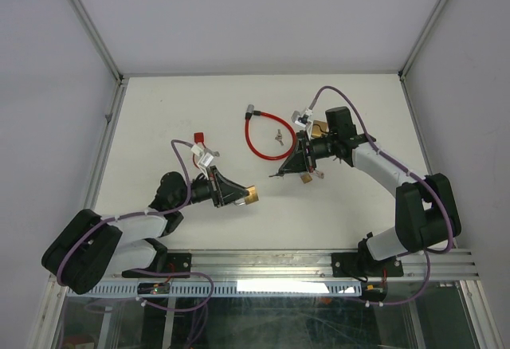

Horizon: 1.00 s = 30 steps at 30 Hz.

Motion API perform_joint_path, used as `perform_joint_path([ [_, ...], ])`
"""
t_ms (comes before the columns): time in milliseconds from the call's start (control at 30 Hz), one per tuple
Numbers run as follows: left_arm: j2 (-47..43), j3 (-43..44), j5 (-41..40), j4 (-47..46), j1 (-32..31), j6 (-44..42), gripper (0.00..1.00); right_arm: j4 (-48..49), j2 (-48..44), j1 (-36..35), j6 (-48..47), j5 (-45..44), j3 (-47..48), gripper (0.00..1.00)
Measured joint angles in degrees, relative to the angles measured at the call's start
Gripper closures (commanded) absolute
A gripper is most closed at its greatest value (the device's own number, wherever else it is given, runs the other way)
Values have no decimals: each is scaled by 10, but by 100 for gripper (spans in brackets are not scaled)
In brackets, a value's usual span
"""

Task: Lock with the key
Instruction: Lock the lock, then place the key at the center of the board.

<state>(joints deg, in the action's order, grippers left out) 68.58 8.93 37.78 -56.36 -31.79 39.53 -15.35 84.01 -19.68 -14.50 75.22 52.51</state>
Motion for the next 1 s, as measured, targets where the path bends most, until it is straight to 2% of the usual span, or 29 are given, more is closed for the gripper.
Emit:
perform_joint_path([
  [267, -11, -5, 4, 16, 12, -2, 100, 2, 0, 0, -1, 9, 0, 100],
  [567, 39, -5, 38, -3, 22, 16, 100, 8, -1, 0, -7, 26, -8, 100],
  [867, 45, -5, 58, -23, 23, 30, 100, 14, -1, -5, -7, 24, -8, 100],
  [1000, 45, 7, 28, 42, 23, 10, 100, 29, 16, -11, 7, -6, -8, 100],
])
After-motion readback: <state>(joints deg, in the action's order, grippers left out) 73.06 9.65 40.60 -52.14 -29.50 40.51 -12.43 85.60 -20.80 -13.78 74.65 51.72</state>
